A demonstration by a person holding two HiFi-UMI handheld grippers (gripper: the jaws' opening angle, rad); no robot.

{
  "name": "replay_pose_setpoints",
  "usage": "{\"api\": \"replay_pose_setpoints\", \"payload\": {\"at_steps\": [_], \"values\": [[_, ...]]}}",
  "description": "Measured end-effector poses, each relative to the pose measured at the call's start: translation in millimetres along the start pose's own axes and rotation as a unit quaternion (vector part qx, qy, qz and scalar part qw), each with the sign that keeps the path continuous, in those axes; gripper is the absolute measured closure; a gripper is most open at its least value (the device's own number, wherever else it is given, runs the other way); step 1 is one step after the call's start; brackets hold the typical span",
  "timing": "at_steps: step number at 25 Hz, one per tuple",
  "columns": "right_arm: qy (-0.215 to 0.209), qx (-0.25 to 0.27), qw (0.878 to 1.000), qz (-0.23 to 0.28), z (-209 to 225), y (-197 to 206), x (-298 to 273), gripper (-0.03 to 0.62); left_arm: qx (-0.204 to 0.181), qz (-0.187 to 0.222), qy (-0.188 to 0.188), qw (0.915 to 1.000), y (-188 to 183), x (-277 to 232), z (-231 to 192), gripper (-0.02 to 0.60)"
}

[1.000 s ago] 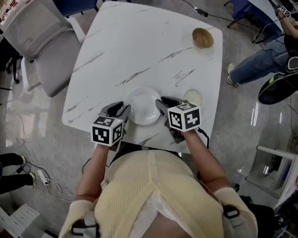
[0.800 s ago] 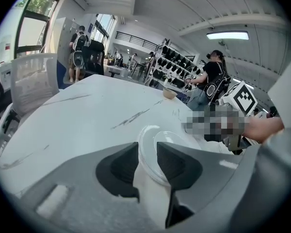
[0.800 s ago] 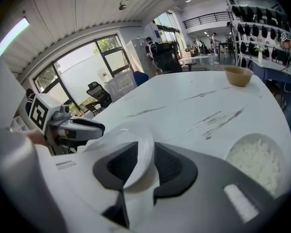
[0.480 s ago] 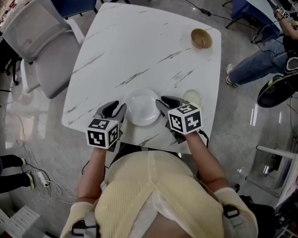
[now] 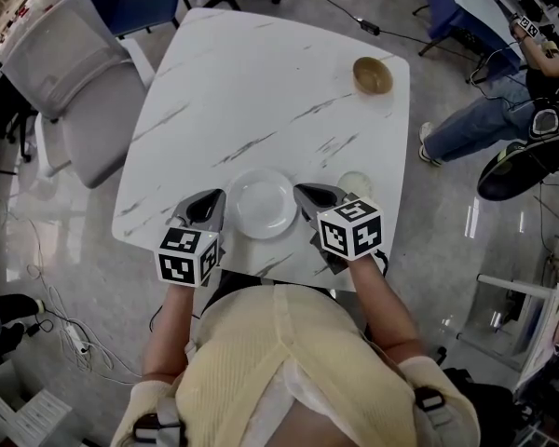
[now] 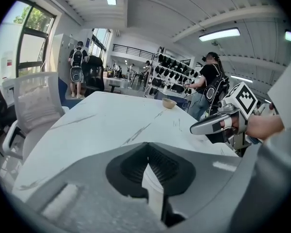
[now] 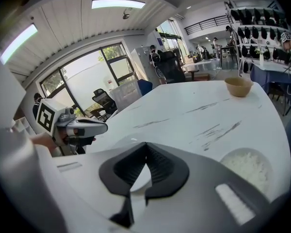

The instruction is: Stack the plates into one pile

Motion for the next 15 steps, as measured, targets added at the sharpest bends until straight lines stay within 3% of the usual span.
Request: {"api": "replay_pose_setpoints", "payload": {"at_steps": [4, 15], "values": [[-0.017, 0.006, 1.000, 0.000, -8, 0, 3, 0.591, 0.002, 0.011, 0.009, 0.9999, -6, 1, 5, 0.580], [0.015, 0.020, 1.000, 0.016, -5, -5, 14, 0.592, -0.001, 0.011, -0.004, 0.9999, -10, 4, 2, 0.580]]}}
Point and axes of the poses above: the fingertips, and each gripper's own axes: x backward along the fingers, z to its right, y out of its underside, the point moved 4 cm from there along x, backward along the fingers
